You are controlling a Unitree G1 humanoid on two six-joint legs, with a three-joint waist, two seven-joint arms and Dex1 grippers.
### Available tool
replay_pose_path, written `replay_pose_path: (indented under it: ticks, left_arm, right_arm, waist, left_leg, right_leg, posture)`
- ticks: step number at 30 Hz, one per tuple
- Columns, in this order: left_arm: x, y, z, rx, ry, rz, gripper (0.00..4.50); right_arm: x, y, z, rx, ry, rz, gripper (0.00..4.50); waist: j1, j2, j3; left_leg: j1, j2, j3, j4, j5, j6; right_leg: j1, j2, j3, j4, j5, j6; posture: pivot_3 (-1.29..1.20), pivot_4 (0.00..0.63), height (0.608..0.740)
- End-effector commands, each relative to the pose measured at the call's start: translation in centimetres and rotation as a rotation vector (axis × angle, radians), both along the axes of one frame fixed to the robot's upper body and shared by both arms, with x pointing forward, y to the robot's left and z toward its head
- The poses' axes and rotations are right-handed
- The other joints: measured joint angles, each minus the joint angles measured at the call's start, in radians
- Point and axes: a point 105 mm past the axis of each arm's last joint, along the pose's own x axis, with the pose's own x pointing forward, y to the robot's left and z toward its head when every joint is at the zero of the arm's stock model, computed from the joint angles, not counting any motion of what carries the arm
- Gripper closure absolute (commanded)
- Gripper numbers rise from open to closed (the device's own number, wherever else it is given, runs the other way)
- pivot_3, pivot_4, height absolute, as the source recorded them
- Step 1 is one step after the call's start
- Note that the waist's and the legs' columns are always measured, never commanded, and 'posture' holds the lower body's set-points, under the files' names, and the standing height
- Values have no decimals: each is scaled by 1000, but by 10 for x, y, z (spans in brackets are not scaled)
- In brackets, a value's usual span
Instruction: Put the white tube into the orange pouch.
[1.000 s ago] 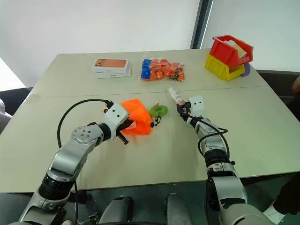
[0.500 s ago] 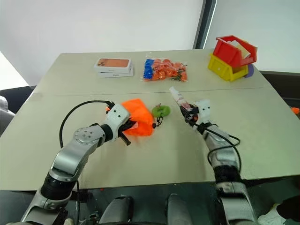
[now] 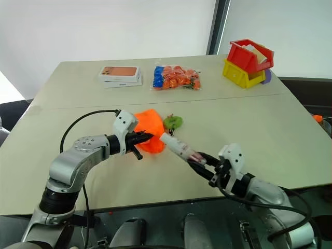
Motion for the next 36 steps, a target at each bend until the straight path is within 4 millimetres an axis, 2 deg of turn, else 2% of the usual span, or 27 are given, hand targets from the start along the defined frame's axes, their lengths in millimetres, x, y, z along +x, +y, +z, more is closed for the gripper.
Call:
replay_pose_path:
  ticks: [1,7,19,23,29,36]
  left_arm:
    - [-2,-4,14,-17,-41,-43,4500]
    - [-4,-3,16,-18,-45,-43,4500]
    - [-9,-1,14,-20,-44,-39,4500]
    - [-15,-4,13,-3,-46,-90,4500]
    - [-22,-8,9,30,-46,-143,4500]
    - [-23,-7,3,53,-41,-144,4500]
  right_arm:
    - [9,16,7,12,-55,-17,3324]
    - [24,28,0,1,-56,-41,3324]
    - [31,43,-7,-44,-72,-3,3324]
    - [42,46,-7,-40,-89,-55,3324]
    - [53,61,-12,-59,-106,-82,3324]
    - [73,61,-10,-44,-112,-204,3324]
  waist:
    - [0,0,0]
    - [17,0,0]
    - [24,0,0]
    - [23,0,0]
    - [23,0,-1]
    - [23,0,-1]
  left_leg:
    - [-1,0,0,1,0,0]
    - [-2,-2,1,-3,0,0]
    - [-1,-1,0,-3,0,0]
    - [-1,-1,0,-3,0,0]
    - [-1,-1,0,-3,0,0]
    - [-1,-1,0,-3,0,0]
  right_leg:
    - [0,-1,0,0,0,0]
    - [-2,-2,0,0,1,-1]
    - [-2,0,0,1,-1,2]
    - [-2,0,0,1,-1,2]
    - [-2,0,0,1,0,0]
    - [-2,0,0,1,0,0]
  posture:
    - [0,150,740]
    - [0,150,740]
    - [0,150,740]
    - [0,150,740]
    - [0,150,740]
    - [0,150,740]
